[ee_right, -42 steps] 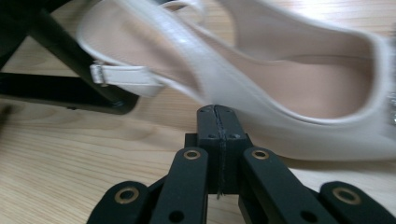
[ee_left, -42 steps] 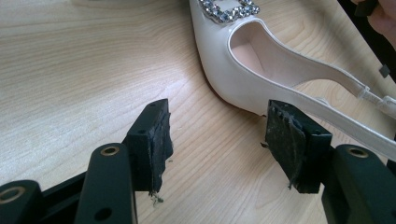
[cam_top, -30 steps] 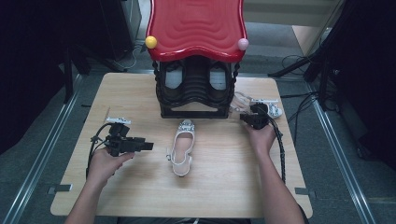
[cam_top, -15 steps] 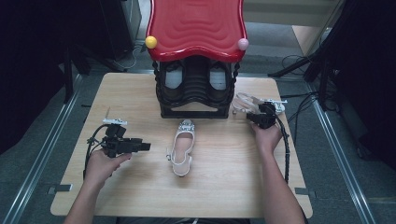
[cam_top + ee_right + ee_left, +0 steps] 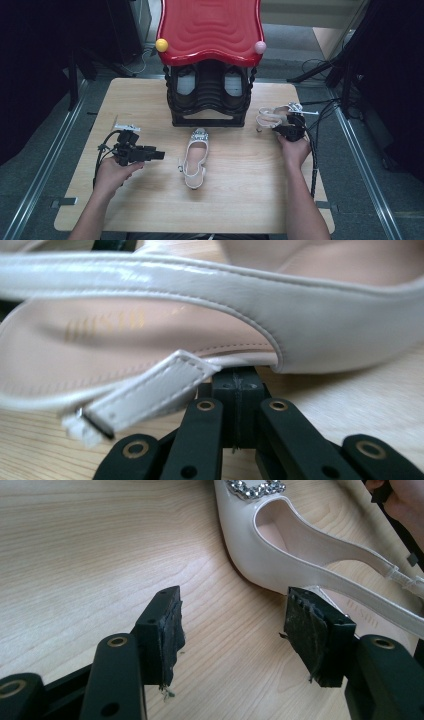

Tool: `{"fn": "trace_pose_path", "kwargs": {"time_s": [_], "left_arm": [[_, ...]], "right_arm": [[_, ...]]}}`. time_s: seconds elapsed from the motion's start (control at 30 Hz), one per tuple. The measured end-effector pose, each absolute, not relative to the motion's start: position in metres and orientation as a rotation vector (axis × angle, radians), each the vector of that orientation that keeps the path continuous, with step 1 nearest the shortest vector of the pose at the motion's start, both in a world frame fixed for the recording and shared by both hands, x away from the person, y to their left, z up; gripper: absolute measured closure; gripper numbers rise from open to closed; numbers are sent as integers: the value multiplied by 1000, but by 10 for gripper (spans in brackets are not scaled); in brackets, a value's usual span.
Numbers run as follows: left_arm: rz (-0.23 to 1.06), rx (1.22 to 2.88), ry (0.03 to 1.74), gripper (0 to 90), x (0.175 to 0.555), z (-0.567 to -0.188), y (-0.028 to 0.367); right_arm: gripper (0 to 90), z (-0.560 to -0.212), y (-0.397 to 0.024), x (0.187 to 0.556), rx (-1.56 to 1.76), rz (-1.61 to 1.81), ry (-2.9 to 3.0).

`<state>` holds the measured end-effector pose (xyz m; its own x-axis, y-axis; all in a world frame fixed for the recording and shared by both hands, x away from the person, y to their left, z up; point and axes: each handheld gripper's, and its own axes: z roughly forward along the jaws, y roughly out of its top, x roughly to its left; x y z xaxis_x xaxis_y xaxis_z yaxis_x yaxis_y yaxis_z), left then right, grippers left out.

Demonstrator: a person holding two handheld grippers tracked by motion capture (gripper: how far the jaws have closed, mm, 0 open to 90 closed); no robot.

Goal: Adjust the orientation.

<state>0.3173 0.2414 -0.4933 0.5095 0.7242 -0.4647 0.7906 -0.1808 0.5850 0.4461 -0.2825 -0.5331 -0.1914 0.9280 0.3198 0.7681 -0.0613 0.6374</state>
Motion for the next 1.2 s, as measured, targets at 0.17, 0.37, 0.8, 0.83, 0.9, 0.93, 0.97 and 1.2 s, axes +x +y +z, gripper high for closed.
{"fn": "trace_pose_path", "kwargs": {"time_s": [0.17, 0.37, 0.8, 0.83, 0.9, 0.93, 0.97, 1.2], "left_arm": [[-112, 1947, 1230, 406, 322, -492, 237], [-117, 1957, 1223, 407, 329, -493, 232], [-125, 1960, 1209, 408, 336, -490, 230], [-127, 1959, 1206, 408, 336, -490, 230], [-128, 1961, 1204, 408, 336, -490, 231], [-123, 1959, 1210, 408, 335, -490, 231], [-122, 1953, 1212, 408, 334, -491, 232], [-110, 1954, 1238, 406, 325, -494, 239]], "right_arm": [[900, -534, -303, 440, 1913, 1106, 1938], [900, -524, -307, 426, 1869, 1121, 1976], [900, -494, -278, 392, 1746, 1199, 2085], [900, -492, -274, 391, 1736, 1209, 2090], [900, -488, -266, 391, 1706, 1225, 2105], [900, -487, -261, 392, 1696, 1224, 2115], [900, -487, -258, 393, 1687, 1226, 2121], [900, -487, -239, 407, 1650, 1246, 2142]]}}
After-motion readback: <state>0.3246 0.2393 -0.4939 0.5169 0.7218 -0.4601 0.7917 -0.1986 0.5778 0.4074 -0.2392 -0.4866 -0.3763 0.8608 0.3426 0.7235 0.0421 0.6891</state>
